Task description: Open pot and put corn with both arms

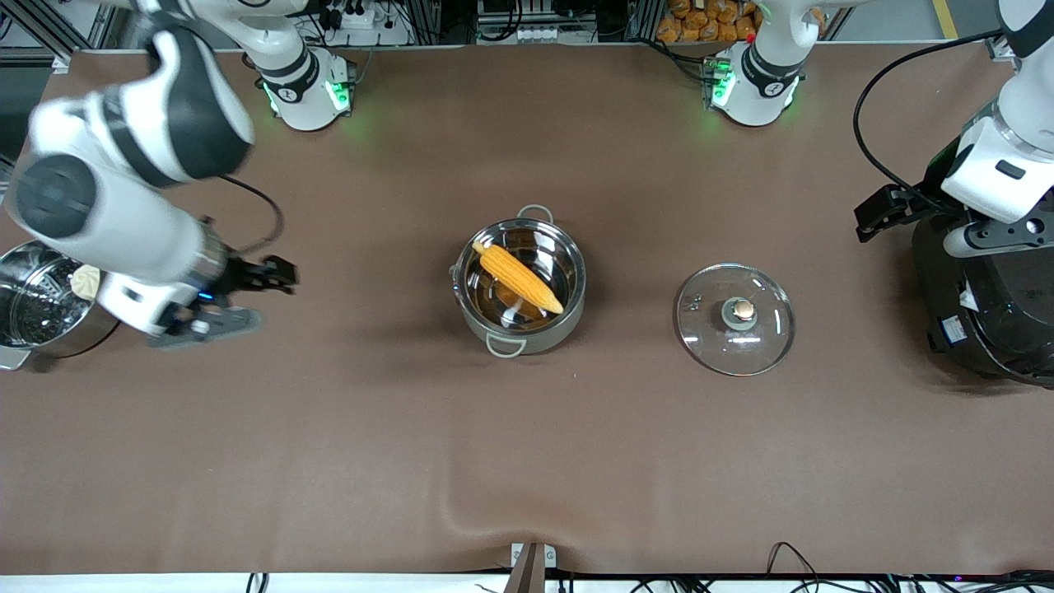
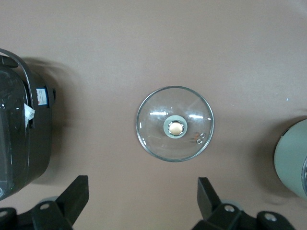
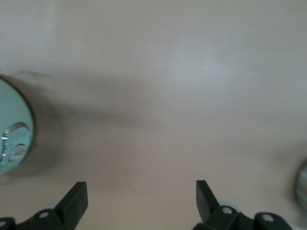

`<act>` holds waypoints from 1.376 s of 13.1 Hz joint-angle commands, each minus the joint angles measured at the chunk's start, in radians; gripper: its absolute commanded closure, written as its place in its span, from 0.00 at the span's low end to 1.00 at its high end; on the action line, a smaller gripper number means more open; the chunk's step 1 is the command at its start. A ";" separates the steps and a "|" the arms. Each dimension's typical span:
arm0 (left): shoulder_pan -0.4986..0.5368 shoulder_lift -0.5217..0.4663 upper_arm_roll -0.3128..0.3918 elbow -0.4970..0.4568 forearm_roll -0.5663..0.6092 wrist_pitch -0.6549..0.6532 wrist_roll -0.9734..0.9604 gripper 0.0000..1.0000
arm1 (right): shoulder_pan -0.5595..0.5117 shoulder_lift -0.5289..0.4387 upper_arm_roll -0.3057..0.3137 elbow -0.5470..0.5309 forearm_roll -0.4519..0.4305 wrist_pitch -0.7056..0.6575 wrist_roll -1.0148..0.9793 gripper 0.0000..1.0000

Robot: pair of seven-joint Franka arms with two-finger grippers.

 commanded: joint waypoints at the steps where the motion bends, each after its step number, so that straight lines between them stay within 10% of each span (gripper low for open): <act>1: 0.005 -0.024 0.006 -0.008 -0.024 0.000 0.027 0.00 | -0.061 -0.155 -0.074 -0.089 0.081 -0.045 -0.017 0.00; 5: 0.005 -0.026 0.007 0.007 -0.022 -0.012 0.027 0.00 | -0.001 -0.263 -0.280 -0.092 0.139 -0.113 -0.166 0.00; 18: 0.007 -0.014 0.007 0.041 -0.017 -0.030 0.025 0.00 | -0.007 -0.314 -0.308 -0.076 0.138 -0.156 -0.112 0.00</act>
